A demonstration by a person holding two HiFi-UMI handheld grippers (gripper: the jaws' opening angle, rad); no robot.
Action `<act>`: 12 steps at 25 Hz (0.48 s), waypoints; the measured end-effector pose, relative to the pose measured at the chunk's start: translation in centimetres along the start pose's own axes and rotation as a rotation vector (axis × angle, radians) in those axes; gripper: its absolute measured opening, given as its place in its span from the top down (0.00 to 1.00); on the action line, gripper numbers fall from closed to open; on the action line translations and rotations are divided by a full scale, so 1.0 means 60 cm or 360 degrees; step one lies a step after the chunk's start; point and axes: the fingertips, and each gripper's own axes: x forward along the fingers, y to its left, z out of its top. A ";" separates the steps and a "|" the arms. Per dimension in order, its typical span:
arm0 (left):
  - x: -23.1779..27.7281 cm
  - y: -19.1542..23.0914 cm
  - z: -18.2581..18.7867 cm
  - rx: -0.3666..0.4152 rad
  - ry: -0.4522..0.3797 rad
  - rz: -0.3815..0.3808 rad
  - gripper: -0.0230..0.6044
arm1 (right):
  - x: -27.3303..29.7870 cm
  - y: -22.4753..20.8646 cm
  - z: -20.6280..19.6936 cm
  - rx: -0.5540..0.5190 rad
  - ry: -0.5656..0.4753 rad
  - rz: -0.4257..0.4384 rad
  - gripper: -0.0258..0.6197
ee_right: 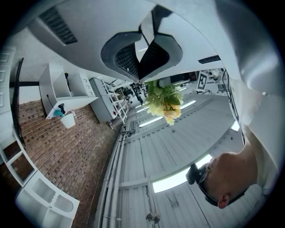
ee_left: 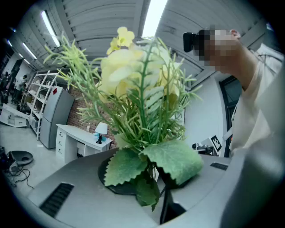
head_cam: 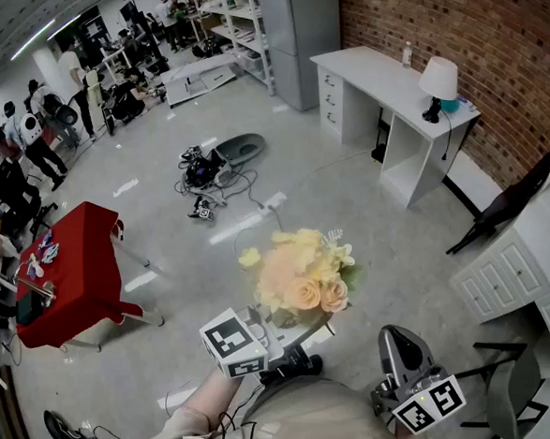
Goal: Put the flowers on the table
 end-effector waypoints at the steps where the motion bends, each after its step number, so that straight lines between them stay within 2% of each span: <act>1: -0.004 0.017 0.006 0.0033 -0.0006 0.0029 0.78 | 0.023 -0.001 0.000 -0.0009 -0.0010 0.0042 0.93; 4: -0.015 0.059 0.021 0.0106 -0.0021 0.0102 0.78 | 0.081 -0.002 0.001 -0.0039 -0.0013 0.0134 0.93; 12: -0.010 0.117 0.034 0.0112 -0.0013 0.0136 0.78 | 0.137 -0.006 0.008 -0.0080 0.0026 0.0126 0.93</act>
